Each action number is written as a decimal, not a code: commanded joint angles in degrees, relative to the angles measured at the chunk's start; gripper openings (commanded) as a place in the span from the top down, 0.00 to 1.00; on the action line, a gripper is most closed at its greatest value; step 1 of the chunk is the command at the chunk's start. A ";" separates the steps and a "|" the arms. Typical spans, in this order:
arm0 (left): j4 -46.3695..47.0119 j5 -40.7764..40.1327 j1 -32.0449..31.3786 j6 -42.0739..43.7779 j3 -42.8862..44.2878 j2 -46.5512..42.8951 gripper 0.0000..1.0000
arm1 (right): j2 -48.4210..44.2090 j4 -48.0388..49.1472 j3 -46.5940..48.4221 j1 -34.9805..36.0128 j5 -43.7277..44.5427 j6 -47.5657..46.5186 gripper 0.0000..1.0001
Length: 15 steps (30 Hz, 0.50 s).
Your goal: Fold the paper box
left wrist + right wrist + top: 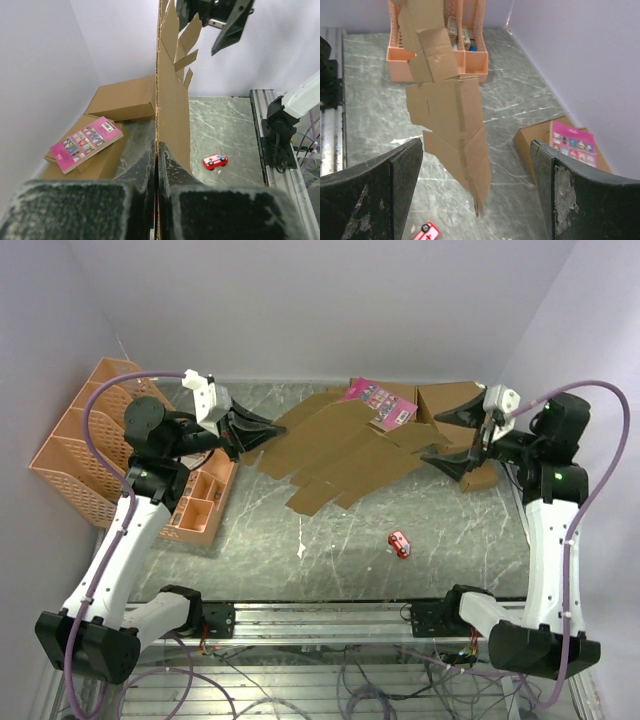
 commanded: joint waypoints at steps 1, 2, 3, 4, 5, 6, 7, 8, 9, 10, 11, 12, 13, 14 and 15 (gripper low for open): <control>7.58 2.79 0.44 -5.06 -0.79 0.06 0.93 | 2.52 4.75 0.45 4.97 5.34 5.52 0.18; 8.70 2.97 0.44 -5.95 -1.13 0.12 0.93 | 2.77 4.82 0.25 7.10 7.12 5.53 0.22; 9.92 3.15 0.44 -6.85 -1.47 0.25 0.93 | 2.90 4.83 0.13 9.33 9.23 5.24 0.27; 10.97 3.28 0.44 -7.57 -1.85 0.30 0.93 | 3.07 4.70 0.09 10.92 11.09 4.93 0.33; 11.81 3.48 0.44 -8.19 -2.31 0.34 0.93 | 3.17 4.95 0.20 12.18 12.23 4.89 0.42; 12.19 3.58 0.44 -8.43 -2.59 0.37 0.93 | 3.20 5.11 0.44 12.43 12.97 4.92 0.52; 12.04 3.76 0.49 -8.25 -2.66 0.37 0.93 | 3.20 5.24 0.78 12.41 13.56 5.03 0.67; 11.31 3.94 0.45 -7.62 -2.62 0.35 0.93 | 3.18 5.23 1.19 12.42 14.23 5.02 0.77; 9.55 4.15 0.44 -6.34 -2.47 0.35 0.93 | 3.10 5.03 1.76 12.43 15.06 4.64 0.84; 7.78 4.31 0.44 -4.93 -2.23 0.26 0.93 | 3.03 4.77 2.26 12.47 15.46 4.28 0.89; 6.06 4.24 0.44 -3.61 -1.95 0.24 0.93 | 2.87 4.51 2.72 12.43 15.65 4.12 0.95; 4.32 4.09 0.52 -2.38 -1.65 0.10 0.93 | 2.75 3.86 3.38 12.43 15.88 3.68 1.00; 2.36 3.76 0.60 -1.00 -1.35 -0.03 0.93 | 2.75 2.76 4.13 12.43 15.91 2.96 1.00; 0.56 3.53 0.73 0.51 -0.96 -0.08 0.93 | 2.63 1.68 4.92 12.43 15.76 2.34 1.00; -1.66 3.25 0.98 1.95 -0.59 -0.31 0.92 | 2.59 0.85 5.62 12.38 15.77 1.71 1.00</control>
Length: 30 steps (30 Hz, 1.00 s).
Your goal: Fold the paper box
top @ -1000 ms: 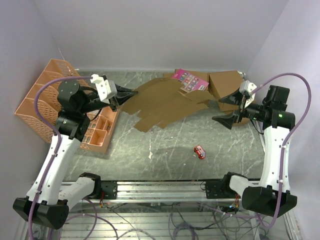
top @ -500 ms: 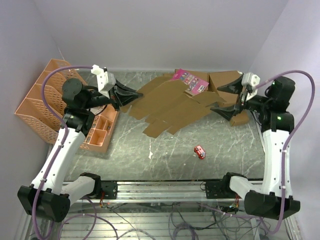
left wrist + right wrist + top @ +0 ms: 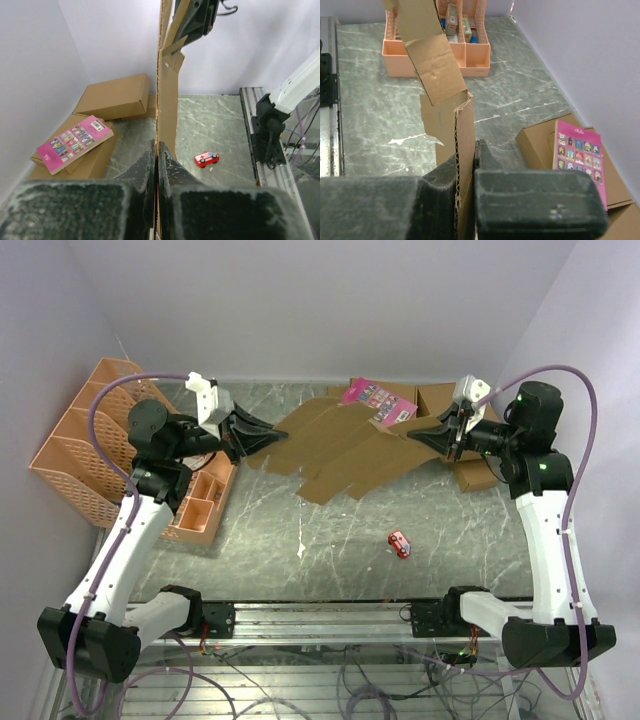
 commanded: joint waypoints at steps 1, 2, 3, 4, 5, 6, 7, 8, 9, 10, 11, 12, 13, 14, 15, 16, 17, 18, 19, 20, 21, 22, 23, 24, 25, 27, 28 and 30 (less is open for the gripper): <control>-9.11 0.48 1.34 7.16 2.05 -0.89 0.86 | -1.07 -2.72 4.52 -0.21 2.97 -2.42 1.00; -11.13 0.36 1.74 8.29 2.43 -1.01 0.76 | -1.09 -3.33 5.12 -0.21 3.00 -2.64 1.00; -12.70 0.25 2.13 9.10 2.60 -1.22 0.65 | -0.95 -4.06 5.73 -0.21 3.19 -2.82 1.00; -13.58 -0.02 2.35 9.43 2.36 -1.55 0.54 | -0.91 -4.78 6.44 -0.21 3.42 -2.92 1.00; -13.63 -0.14 2.56 9.40 1.72 -1.94 0.45 | -0.61 -5.74 7.30 -0.27 3.38 -2.91 1.00; -13.37 -0.16 2.82 9.06 1.01 -2.36 0.38 | -0.28 -6.71 7.84 -0.29 3.22 -3.06 1.00; -13.17 -0.13 3.16 9.12 0.19 -2.75 0.35 | 0.04 -7.38 8.80 -0.29 2.95 -3.05 1.00; -13.05 -0.25 3.54 9.20 -0.72 -3.05 0.32 | 0.35 -7.92 9.36 -0.29 2.59 -2.89 1.00; -12.50 -0.42 3.89 9.12 -1.63 -3.25 0.30 | 0.55 -8.55 9.90 -0.29 2.18 -2.97 1.00; -11.55 -0.69 4.18 8.87 -2.50 -3.38 0.29 | 0.77 -8.90 10.23 -0.29 1.80 -3.04 1.00; -10.43 -0.98 4.44 8.53 -3.12 -3.33 0.29 | 0.85 -9.14 10.43 -0.29 1.59 -3.03 1.00; -9.49 -1.51 4.61 7.97 -3.59 -3.13 0.28 | 1.03 -9.58 10.68 -0.31 1.21 -3.14 1.00; -9.09 -2.25 4.76 7.86 -3.65 -2.67 0.28 | 1.28 -10.23 10.94 -0.30 0.72 -3.46 1.00; -9.04 -3.30 4.93 8.30 -3.52 -2.20 0.28 | 1.54 -10.82 11.28 -0.29 0.15 -3.61 1.00; -8.92 -4.61 5.09 8.53 -3.30 -1.64 0.27 | 1.78 -11.44 11.73 -0.31 -0.42 -3.65 1.00; -8.34 -5.71 5.21 8.75 -3.28 -1.13 0.27 | 1.92 -11.84 12.02 -0.30 -0.79 -3.54 1.00; -7.18 -6.64 5.30 8.71 -3.52 -0.80 0.27 | 2.08 -11.96 12.26 -0.29 -1.15 -3.12 1.00; -5.15 -7.68 5.32 8.25 -4.13 -0.63 0.26 | 2.10 -11.74 12.26 -0.31 -1.35 -2.42 1.00; -2.82 -8.23 5.32 7.62 -4.94 -0.60 0.25 | 2.11 -11.48 12.39 -0.30 -1.41 -1.68 1.00; 0.28 -8.42 5.32 6.86 -6.09 -0.76 0.25 | 2.08 -11.19 12.39 -0.29 -1.46 -0.85 1.00; 3.81 -8.66 5.32 5.62 -7.44 -1.12 0.24 | 2.11 -10.75 12.43 -0.29 -1.48 0.04 1.00; 7.54 -8.53 5.32 4.22 -9.64 -1.57 0.24 | 2.29 -10.35 12.48 -0.29 -1.40 0.89 1.00; 11.80 -8.70 5.32 2.68 -11.43 -2.04 0.23 | 2.36 -10.26 12.51 -0.29 -1.50 1.60 1.00; 15.51 -9.61 5.32 1.17 -12.97 -2.45 0.22 | 2.75 -10.21 12.64 -0.29 -1.76 2.27 1.00; 19.42 -11.00 5.32 -0.02 -14.45 -2.85 0.21 | 3.08 -10.03 12.83 -0.29 -2.39 2.99 1.00; 23.46 -12.63 5.32 -1.57 -16.31 -3.02 0.20 | 3.68 -9.12 12.84 -0.32 -3.93 5.11 1.00; 25.35 -12.72 5.32 -2.34 -16.93 -2.67 0.21 | 3.91 -8.47 12.75 -0.30 -4.55 6.46 1.00; 28.53 -12.11 5.32 -4.90 -17.43 -1.54 0.22 | 4.36 -6.71 12.62 -0.29 -5.62 8.76 1.00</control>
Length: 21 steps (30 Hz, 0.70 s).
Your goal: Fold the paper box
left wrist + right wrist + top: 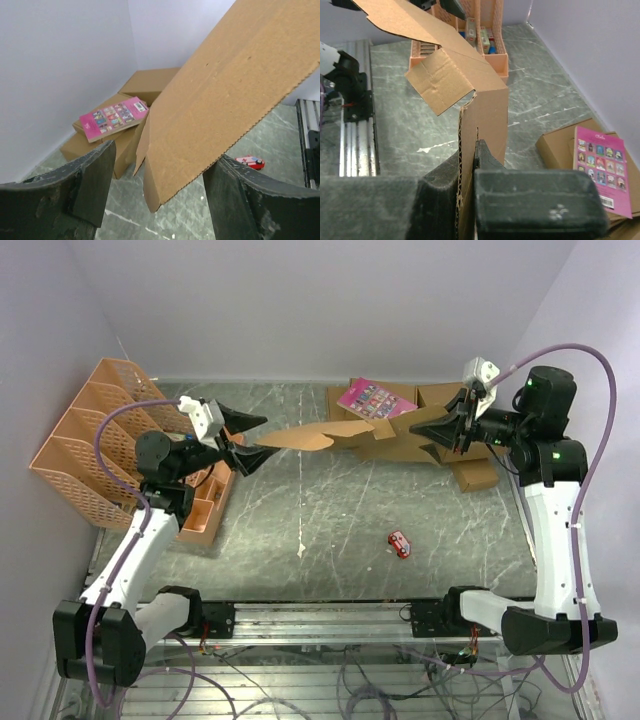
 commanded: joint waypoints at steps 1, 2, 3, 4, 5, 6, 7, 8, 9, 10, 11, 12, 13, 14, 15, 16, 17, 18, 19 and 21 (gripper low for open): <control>15.36 -1.50 0.45 -5.99 -0.77 0.76 0.23 | 1.07 3.61 1.07 -0.16 -3.56 6.76 1.00; 16.47 -1.11 0.45 -6.85 -0.70 1.54 0.26 | 1.09 4.20 0.98 -0.18 -3.62 7.49 1.00; 17.33 -0.60 0.45 -7.51 -0.41 1.93 0.28 | 1.18 4.52 0.92 -0.17 -3.79 7.76 1.00; 18.05 -0.15 0.45 -7.98 -0.11 2.43 0.30 | 1.25 4.47 0.88 -0.19 -3.85 8.00 1.00; 18.42 0.18 0.45 -8.34 0.26 2.88 0.34 | 1.39 4.50 0.81 -0.17 -4.05 8.25 1.00; 18.66 0.64 0.45 -8.79 0.68 3.42 0.38 | 1.46 4.59 0.66 -0.16 -4.30 8.47 1.00; 18.96 1.31 0.45 -9.25 1.06 4.07 0.44 | 1.56 4.52 0.61 -0.16 -4.26 8.56 1.00; 19.11 1.83 0.45 -9.68 1.49 4.61 0.50 | 1.53 4.55 0.53 -0.17 -4.22 8.64 1.00; 19.33 2.32 0.45 -10.17 1.80 5.09 0.54 | 1.51 4.65 0.48 -0.16 -4.14 8.75 1.00; 19.57 2.83 0.45 -10.63 1.99 5.47 0.56 | 1.57 4.63 0.58 -0.17 -3.91 8.83 1.00; 20.04 3.23 0.45 -11.22 2.16 5.77 0.56 | 1.58 4.53 0.77 -0.16 -3.77 8.80 1.00; 20.26 3.52 0.49 -11.44 2.28 5.93 0.56 | 1.74 4.45 0.93 -0.16 -3.72 8.86 1.00; 19.97 3.84 0.53 -11.30 2.43 5.99 0.56 | 1.79 4.30 1.09 -0.17 -3.63 8.87 1.00; 19.35 4.17 0.54 -10.96 2.71 5.89 0.60 | 1.93 4.09 1.30 -0.16 -3.50 8.77 1.00; 18.35 4.41 0.60 -10.37 3.07 5.85 0.70 | 2.07 3.93 1.36 -0.16 -3.36 8.70 1.00; 17.09 4.52 0.62 -9.83 3.59 5.86 0.81 | 2.21 3.82 1.52 -0.16 -3.20 8.64 1.00; 15.78 4.55 0.62 -9.28 4.08 5.89 0.89 | 2.35 3.67 1.59 -0.16 -2.97 8.61 1.00; 14.90 4.60 0.62 -8.86 4.41 5.87 0.90 | 2.52 3.46 1.70 -0.16 -2.89 8.61 1.00; 14.04 4.69 0.69 -8.49 4.81 5.84 0.90 | 2.72 3.33 1.79 -0.21 -2.84 8.68 1.00; 12.71 4.94 0.86 -8.71 5.73 6.01 0.92 | 3.10 3.41 1.94 -0.25 -2.40 9.20 1.00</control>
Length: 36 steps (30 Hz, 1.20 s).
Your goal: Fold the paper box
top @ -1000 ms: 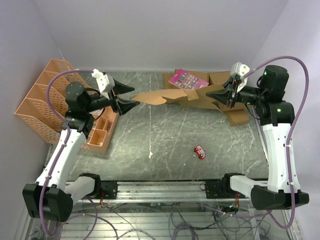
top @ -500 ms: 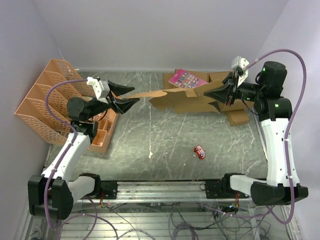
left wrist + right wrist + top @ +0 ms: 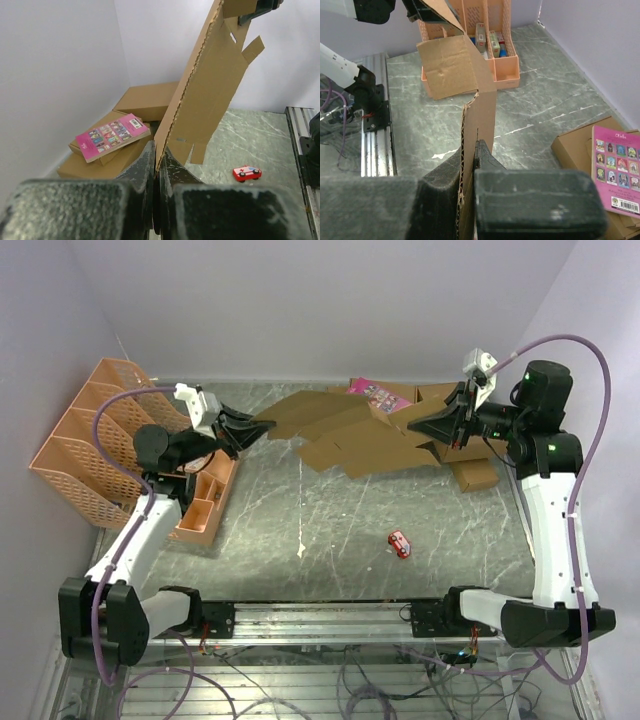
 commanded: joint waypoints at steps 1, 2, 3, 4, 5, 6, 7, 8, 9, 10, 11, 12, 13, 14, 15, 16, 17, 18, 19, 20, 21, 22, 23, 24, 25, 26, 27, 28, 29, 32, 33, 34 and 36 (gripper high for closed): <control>-2.44 1.85 0.63 0.15 3.76 0.05 0.93 | 0.66 0.17 1.76 -0.12 0.64 1.66 1.00; -3.57 2.25 0.78 -0.28 4.54 0.36 0.93 | 0.87 0.42 1.75 -0.16 1.16 2.11 1.00; -4.69 2.85 0.95 -0.71 5.43 0.83 0.93 | 0.98 0.58 1.77 -0.20 1.49 2.54 1.00; -5.44 3.73 1.09 -1.45 6.13 1.34 0.93 | 1.23 0.52 1.82 -0.21 1.77 2.86 1.00; -5.86 4.68 1.21 -2.49 6.72 1.87 0.93 | 1.59 0.37 1.98 -0.21 2.04 2.99 1.00; -5.92 5.54 1.32 -3.75 7.32 2.53 0.93 | 1.89 0.22 2.08 -0.22 2.23 3.14 1.00; -5.88 6.27 1.43 -5.15 7.75 3.14 0.93 | 2.18 0.01 2.18 -0.34 2.54 3.03 1.00; -6.08 7.32 1.53 -6.21 8.30 3.71 0.93 | 2.39 -0.13 2.28 -0.35 3.01 2.92 0.98; -6.80 7.93 1.67 -7.22 8.76 4.42 0.93 | 2.48 -0.18 2.23 -0.33 3.38 2.79 0.94; -7.36 8.38 1.76 -7.92 9.32 4.66 0.93 | 2.59 -0.42 2.20 -0.31 3.72 2.54 0.91; -8.54 8.71 1.81 -8.21 9.74 5.05 0.93 | 2.80 -0.81 2.27 -0.44 4.15 2.09 0.88; -10.51 8.98 1.89 -7.95 10.35 5.24 0.93 | 2.91 -1.20 2.41 -0.47 4.67 1.63 0.84; -11.98 9.12 1.96 -7.37 10.64 5.15 0.93 | 3.10 -1.65 2.42 -0.47 5.47 1.00 0.81; -13.74 9.04 1.99 -6.19 10.85 4.90 0.93 | 3.30 -2.21 2.49 -0.52 6.44 0.07 0.78; -15.72 8.74 2.11 -4.63 10.91 4.49 0.93 | 3.56 -3.04 2.62 -0.65 6.99 -0.83 0.74; -18.34 8.41 2.24 -2.54 11.12 3.93 0.93 | 3.73 -3.91 2.98 -0.88 7.21 -1.97 0.70; -21.53 7.99 2.37 1.87 11.38 3.20 0.93 | 3.90 -5.21 3.50 -1.50 7.02 -3.08 0.63; -25.04 7.53 2.54 5.50 11.78 2.45 0.93 | 4.01 -6.44 4.18 -2.37 6.28 -4.53 0.55; -28.71 6.99 2.66 9.69 12.09 1.56 0.93 | 4.10 -7.77 5.20 -4.28 5.26 -6.04 0.46; -31.52 6.36 2.76 13.70 12.30 0.69 0.93 | 4.11 -9.08 6.43 -6.14 4.19 -7.68 0.37; -33.94 5.72 2.90 16.70 12.36 -0.05 0.93 | 4.11 -10.49 7.97 -8.31 3.09 -9.21 0.32; -35.61 4.74 3.06 19.17 12.36 -0.68 0.93 | 4.18 -11.91 9.57 -10.68 1.97 -10.64 0.28; -36.85 4.23 3.31 21.16 12.36 -1.16 0.93 | 4.32 -13.60 11.25 -13.37 0.76 -11.70 0.25; -38.02 4.09 3.65 22.69 12.32 -1.65 0.93 | 4.49 -14.84 12.78 -15.49 -0.23 -12.78 0.23; -38.31 4.57 4.05 23.97 12.22 -2.00 0.93 | 4.73 -16.22 14.11 -17.16 -0.54 -13.99 0.22; -38.29 5.09 4.36 24.78 11.86 -2.39 0.93 | 5.02 -17.23 15.04 -18.28 0.08 -14.92 0.22; -38.13 5.72 4.70 25.74 11.47 -2.93 0.93 | 4.96 -17.25 15.07 -19.28 0.75 -15.07 0.22; -37.16 6.13 4.93 26.11 10.72 -3.57 0.93 | 4.61 -16.31 14.02 -20.24 1.76 -14.81 0.22; -35.68 6.16 5.16 25.95 9.70 -4.32 0.93 | 3.93 -14.16 11.83 -21.18 3.23 -13.64 0.23; -32.25 6.47 5.60 25.57 7.11 -6.71 0.93 | 1.21 -2.54 2.86 -24.45 8.07 -7.57 0.36; -31.74 6.81 5.74 25.61 6.67 -7.31 0.93 | 0.69 1.08 -0.14 -25.25 8.35 -5.84 0.48; -31.09 7.19 5.74 25.47 6.29 -7.83 0.93 | 0.63 3.53 -2.34 -25.75 8.36 -4.68 0.66; -30.38 8.19 5.76 24.91 6.12 -8.59 0.93 | 1.27 6.41 -4.58 -25.87 6.21 -3.65 0.82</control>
